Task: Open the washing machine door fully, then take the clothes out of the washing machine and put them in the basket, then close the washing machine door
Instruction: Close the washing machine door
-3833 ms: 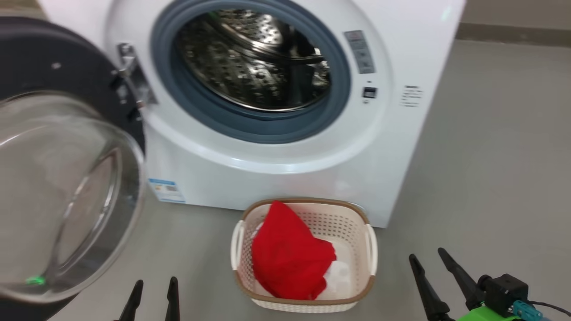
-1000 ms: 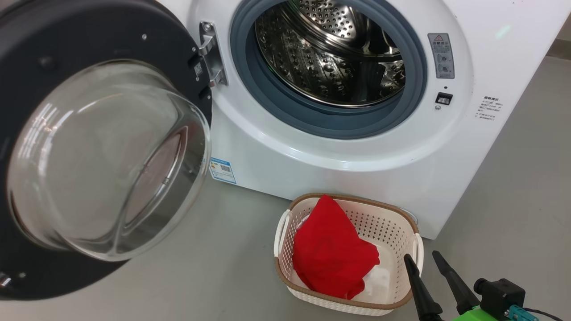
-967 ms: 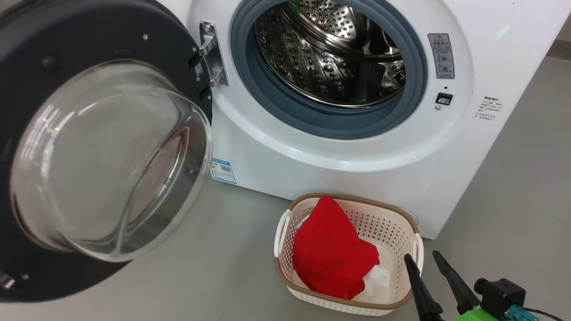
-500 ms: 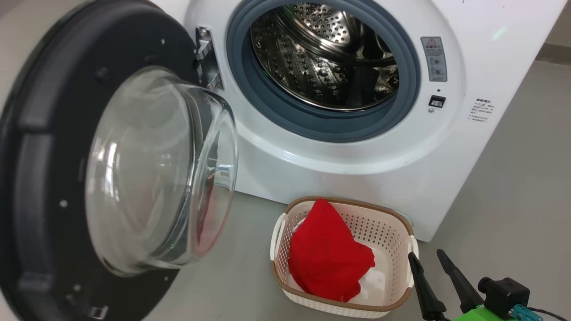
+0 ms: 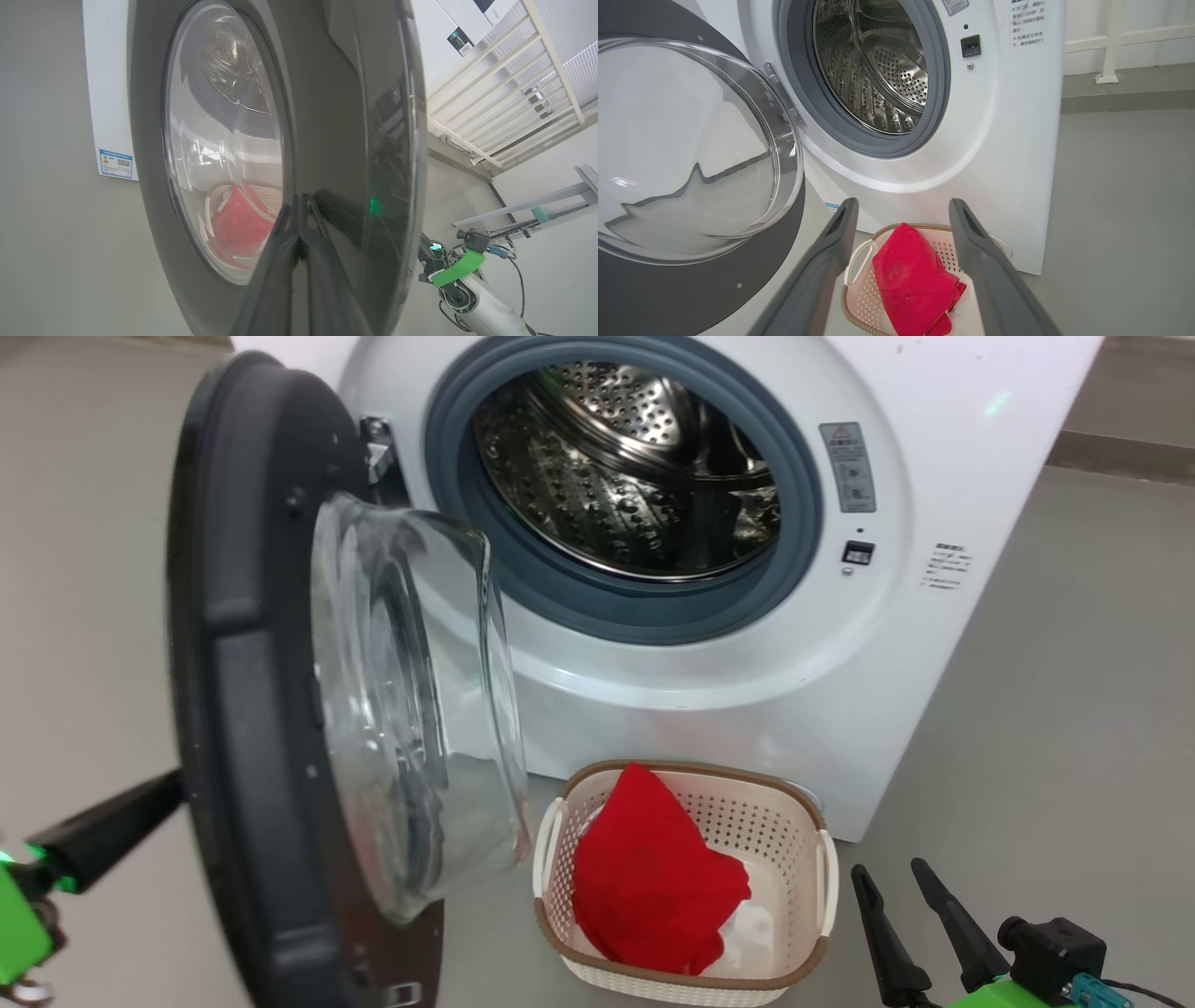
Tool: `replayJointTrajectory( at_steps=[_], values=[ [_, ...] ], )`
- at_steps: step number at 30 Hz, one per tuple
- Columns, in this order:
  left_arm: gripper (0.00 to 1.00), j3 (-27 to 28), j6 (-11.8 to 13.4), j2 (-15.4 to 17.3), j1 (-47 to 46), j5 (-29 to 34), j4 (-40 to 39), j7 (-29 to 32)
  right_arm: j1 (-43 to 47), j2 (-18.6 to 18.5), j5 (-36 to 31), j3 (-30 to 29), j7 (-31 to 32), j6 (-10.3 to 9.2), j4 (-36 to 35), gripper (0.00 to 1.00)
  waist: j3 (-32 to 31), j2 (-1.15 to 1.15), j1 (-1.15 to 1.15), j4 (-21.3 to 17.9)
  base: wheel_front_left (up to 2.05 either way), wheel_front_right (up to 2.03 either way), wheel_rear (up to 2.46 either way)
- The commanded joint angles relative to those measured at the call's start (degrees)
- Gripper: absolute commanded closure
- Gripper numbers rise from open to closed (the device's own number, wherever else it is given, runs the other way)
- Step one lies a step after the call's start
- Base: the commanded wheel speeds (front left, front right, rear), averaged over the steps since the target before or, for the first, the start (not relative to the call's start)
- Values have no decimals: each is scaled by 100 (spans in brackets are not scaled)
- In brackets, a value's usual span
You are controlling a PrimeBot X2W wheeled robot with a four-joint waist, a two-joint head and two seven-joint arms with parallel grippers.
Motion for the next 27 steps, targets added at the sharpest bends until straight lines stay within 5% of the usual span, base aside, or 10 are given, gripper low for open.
replayJointTrajectory(
  at_steps=[1,13,27],
  values=[
    [100,91,-40,196,-156,-117,-269,-61,-122,-68,-52,174,-38,36,-161,0,-23,0,0,-109,0,0,0],
    [100,-1036,-40,-19,-565,20,-344,-786,-109,-74,-59,134,-38,36,-204,0,-18,0,0,-552,0,0,0],
    [100,-1615,-40,20,-984,92,138,-1852,-80,-85,-73,17,-38,36,-251,0,48,0,0,-726,0,0,0]
  ],
)
